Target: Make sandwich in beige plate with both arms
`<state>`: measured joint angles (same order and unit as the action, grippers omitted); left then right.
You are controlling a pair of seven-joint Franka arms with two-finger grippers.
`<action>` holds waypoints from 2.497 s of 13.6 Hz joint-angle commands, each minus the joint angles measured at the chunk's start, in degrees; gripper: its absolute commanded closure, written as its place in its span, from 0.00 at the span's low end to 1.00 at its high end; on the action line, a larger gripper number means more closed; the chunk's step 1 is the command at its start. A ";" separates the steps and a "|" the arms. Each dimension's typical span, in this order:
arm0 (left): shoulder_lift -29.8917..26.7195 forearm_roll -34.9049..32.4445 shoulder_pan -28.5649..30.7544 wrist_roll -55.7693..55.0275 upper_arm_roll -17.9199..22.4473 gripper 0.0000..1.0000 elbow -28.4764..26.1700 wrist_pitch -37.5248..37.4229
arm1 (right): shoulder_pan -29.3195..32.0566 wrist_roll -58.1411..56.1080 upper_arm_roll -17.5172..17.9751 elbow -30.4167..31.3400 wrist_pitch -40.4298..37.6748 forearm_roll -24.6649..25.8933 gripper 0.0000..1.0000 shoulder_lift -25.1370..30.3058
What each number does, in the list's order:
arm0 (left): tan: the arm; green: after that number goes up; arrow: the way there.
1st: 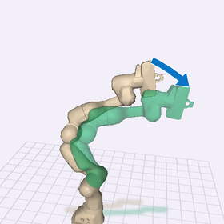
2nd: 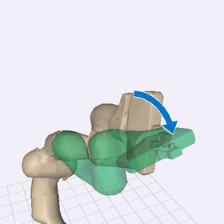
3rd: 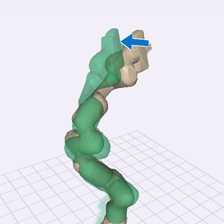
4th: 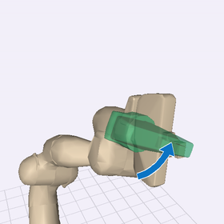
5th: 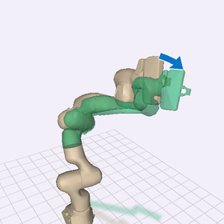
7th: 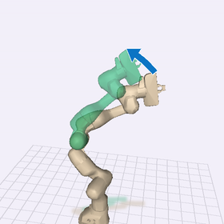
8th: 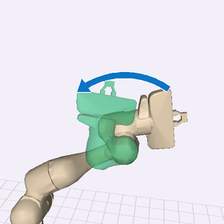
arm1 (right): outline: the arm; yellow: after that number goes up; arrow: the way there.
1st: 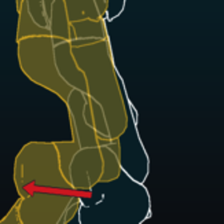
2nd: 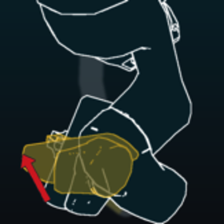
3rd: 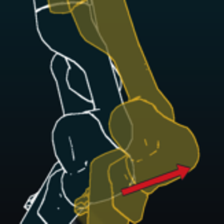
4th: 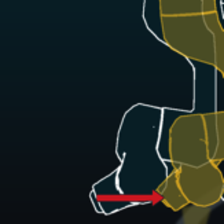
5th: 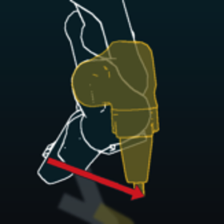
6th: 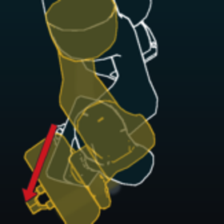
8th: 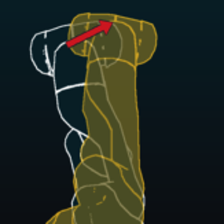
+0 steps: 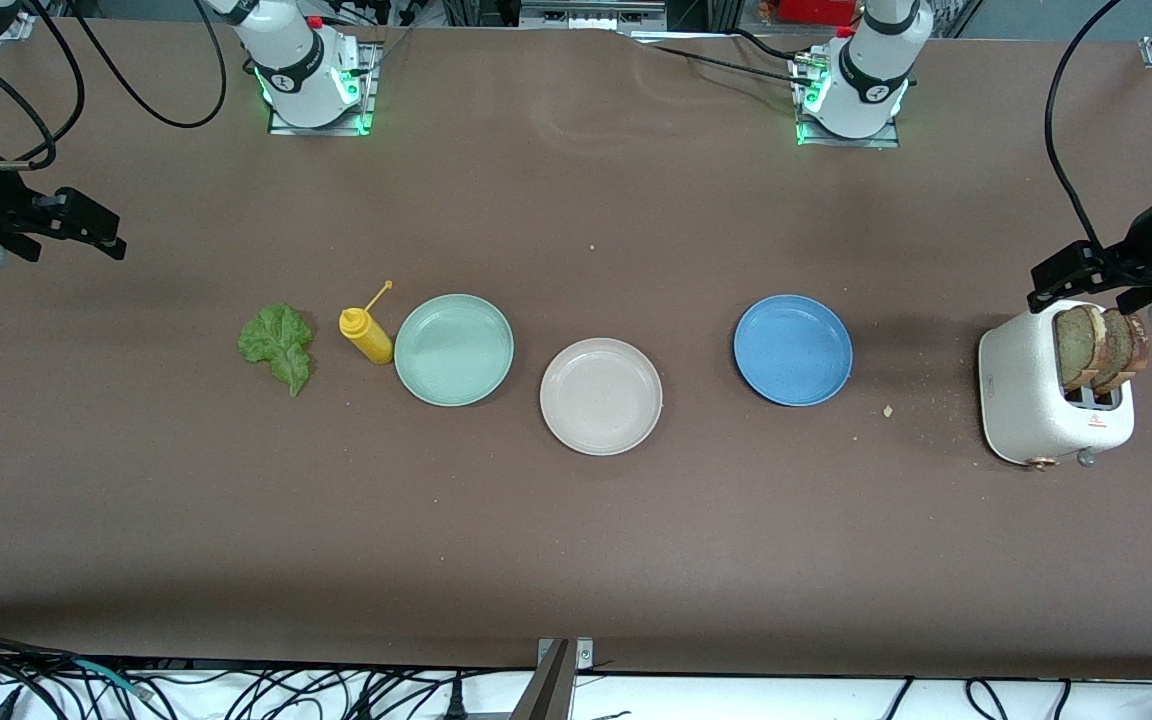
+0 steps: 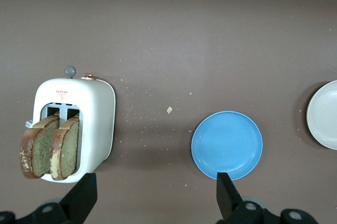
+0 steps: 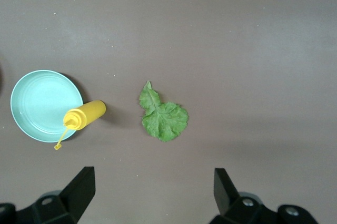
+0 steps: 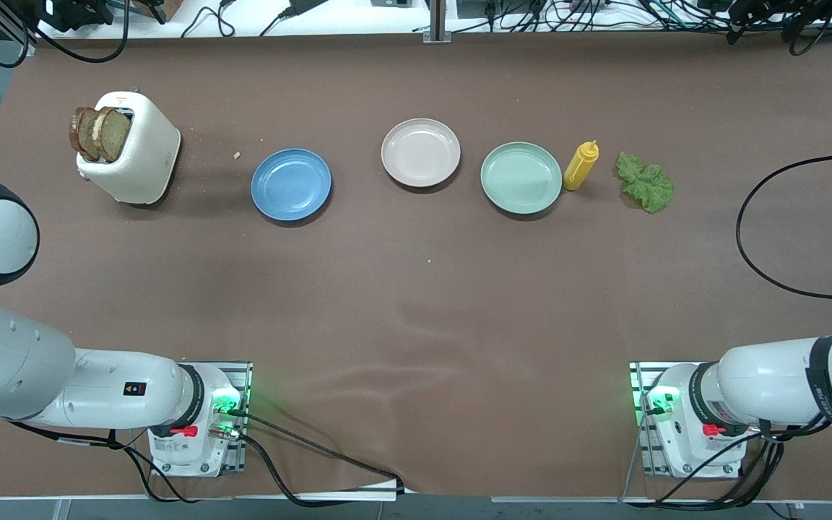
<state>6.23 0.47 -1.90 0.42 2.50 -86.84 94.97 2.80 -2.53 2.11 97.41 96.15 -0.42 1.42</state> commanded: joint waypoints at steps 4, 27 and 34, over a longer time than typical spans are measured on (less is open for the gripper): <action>-0.43 0.23 0.49 1.07 -0.57 0.00 0.09 -0.05 | 0.10 -0.72 -0.09 0.33 0.00 -1.08 0.00 0.43; 0.36 -2.05 0.58 0.81 -0.66 0.00 0.18 -0.05 | 0.10 -0.63 -0.09 0.41 -0.09 -1.52 0.00 0.51; 0.27 -1.96 0.58 0.63 -0.92 0.00 0.18 -0.05 | 0.10 -0.54 -0.09 0.41 -0.09 -1.52 0.00 0.51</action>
<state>6.92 -0.51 -1.14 0.65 1.89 -86.97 94.95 2.80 -2.53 2.11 97.41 96.12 -0.98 1.39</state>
